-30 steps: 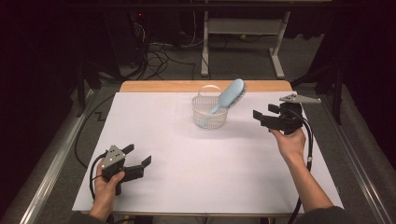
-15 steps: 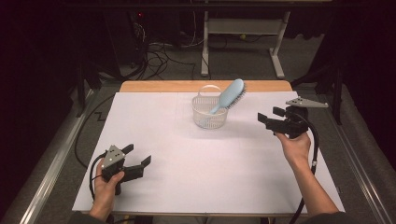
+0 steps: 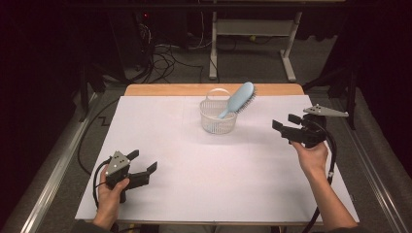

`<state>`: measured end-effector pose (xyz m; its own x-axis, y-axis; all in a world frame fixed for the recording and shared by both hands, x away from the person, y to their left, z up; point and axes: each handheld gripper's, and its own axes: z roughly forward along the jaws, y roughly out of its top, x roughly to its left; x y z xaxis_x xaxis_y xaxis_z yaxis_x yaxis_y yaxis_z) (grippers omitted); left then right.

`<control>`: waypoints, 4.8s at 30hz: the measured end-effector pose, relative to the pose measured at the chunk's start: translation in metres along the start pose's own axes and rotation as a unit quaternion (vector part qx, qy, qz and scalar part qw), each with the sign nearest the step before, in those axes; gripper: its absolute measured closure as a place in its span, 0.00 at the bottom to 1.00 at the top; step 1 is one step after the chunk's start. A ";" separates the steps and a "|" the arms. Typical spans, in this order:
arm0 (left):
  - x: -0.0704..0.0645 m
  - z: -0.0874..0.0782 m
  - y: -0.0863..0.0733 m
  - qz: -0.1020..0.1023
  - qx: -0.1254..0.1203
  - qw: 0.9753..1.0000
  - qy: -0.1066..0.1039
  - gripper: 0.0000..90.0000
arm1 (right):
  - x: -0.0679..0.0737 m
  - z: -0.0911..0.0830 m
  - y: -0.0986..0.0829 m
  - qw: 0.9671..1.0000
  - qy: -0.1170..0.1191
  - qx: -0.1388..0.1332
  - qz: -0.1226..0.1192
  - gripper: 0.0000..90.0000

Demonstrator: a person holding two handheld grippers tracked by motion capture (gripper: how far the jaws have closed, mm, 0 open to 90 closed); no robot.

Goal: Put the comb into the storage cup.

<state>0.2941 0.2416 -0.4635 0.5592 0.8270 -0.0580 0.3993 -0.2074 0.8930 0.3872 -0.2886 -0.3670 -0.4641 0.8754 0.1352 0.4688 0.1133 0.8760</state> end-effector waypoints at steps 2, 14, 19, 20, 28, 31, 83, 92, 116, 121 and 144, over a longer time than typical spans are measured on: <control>0.000 0.000 0.000 -0.001 -0.001 1.000 0.000 0.20 | -0.001 -0.001 -0.001 1.000 0.000 0.000 0.001 0.32; 0.000 0.000 0.000 -0.001 -0.003 1.000 0.000 0.20 | -0.007 -0.011 -0.008 1.000 -0.003 -0.009 0.010 0.31; 0.000 0.000 0.000 0.000 -0.003 1.000 0.000 0.20 | -0.009 -0.014 -0.011 1.000 -0.005 -0.012 0.011 0.31; 0.000 -0.001 0.000 -0.001 -0.003 1.000 0.000 0.20 | -0.009 -0.015 -0.012 1.000 -0.004 -0.013 0.011 0.31; 0.000 0.000 0.000 0.000 -0.003 1.000 0.000 0.20 | -0.009 -0.019 -0.015 1.000 -0.002 -0.016 0.012 0.31; 0.000 0.000 0.000 0.000 -0.003 1.000 -0.001 0.20 | -0.010 -0.021 -0.016 1.000 -0.002 -0.018 0.013 0.31; 0.000 -0.001 0.000 0.004 -0.002 1.000 0.000 0.20 | 0.007 -0.059 -0.043 0.999 0.016 -0.029 -0.020 0.30; 0.001 -0.002 0.000 0.002 -0.005 1.000 0.001 0.20 | 0.009 -0.074 -0.058 0.999 0.021 -0.048 -0.010 0.28; -0.001 -0.005 0.001 0.001 -0.012 1.000 0.000 0.20 | 0.019 -0.096 -0.098 0.997 0.035 -0.074 0.011 0.29; -0.002 -0.006 0.001 0.005 -0.014 1.000 -0.001 0.20 | 0.020 -0.095 -0.104 0.997 0.033 -0.071 0.011 0.28; 0.000 -0.008 0.001 0.001 -0.020 1.000 0.000 0.20 | 0.012 -0.077 -0.125 0.999 0.013 -0.042 0.014 0.28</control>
<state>0.2889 0.2452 -0.4589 0.5599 0.8266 -0.0571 0.3691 -0.1871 0.9104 0.2655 -0.3285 -0.4389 -0.4715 0.8649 0.1720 0.4182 0.0475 0.9071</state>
